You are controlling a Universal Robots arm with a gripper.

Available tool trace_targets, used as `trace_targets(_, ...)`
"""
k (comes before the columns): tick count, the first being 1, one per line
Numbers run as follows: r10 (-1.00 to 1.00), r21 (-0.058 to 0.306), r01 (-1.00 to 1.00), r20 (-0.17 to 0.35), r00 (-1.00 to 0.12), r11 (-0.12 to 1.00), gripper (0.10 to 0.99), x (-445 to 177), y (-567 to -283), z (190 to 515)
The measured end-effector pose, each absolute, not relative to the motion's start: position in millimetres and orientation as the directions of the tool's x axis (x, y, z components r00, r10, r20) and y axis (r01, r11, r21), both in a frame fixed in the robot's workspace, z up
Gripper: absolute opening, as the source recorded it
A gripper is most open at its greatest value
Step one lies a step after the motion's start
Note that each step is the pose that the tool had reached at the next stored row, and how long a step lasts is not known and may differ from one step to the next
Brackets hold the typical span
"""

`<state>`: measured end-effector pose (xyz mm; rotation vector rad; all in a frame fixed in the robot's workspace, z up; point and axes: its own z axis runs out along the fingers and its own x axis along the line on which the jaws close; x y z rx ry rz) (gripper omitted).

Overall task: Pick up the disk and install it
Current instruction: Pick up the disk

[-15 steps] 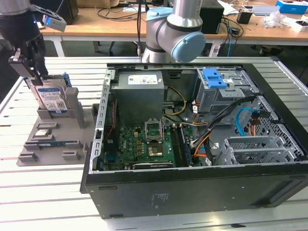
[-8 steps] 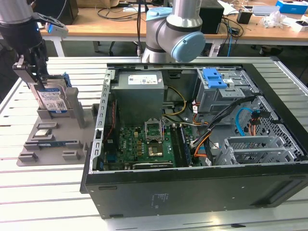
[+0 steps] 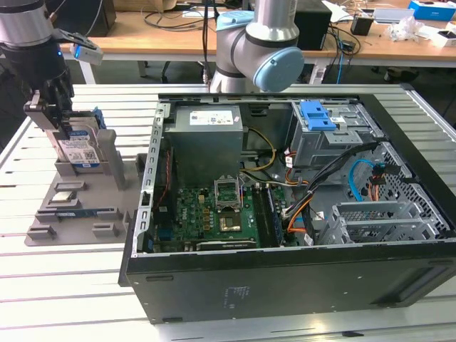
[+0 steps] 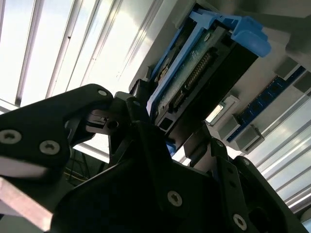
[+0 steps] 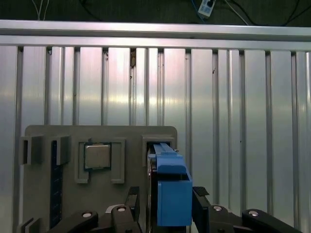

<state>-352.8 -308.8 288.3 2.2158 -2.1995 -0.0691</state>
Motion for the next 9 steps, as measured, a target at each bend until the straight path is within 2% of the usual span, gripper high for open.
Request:
trace_targets(5,-1.000,0.044,-0.999,-0.018,0.007,-0.008,0.525,-352.8,-308.8,288.3)
trace_targets(7,-1.000,0.044,-0.999,-0.018,0.007,-0.008,0.396,-352.8,-308.8,288.2)
trace_targets(9,-1.000,0.044,-0.999,-0.018,0.007,-0.008,0.369,-352.8,-308.8,288.2)
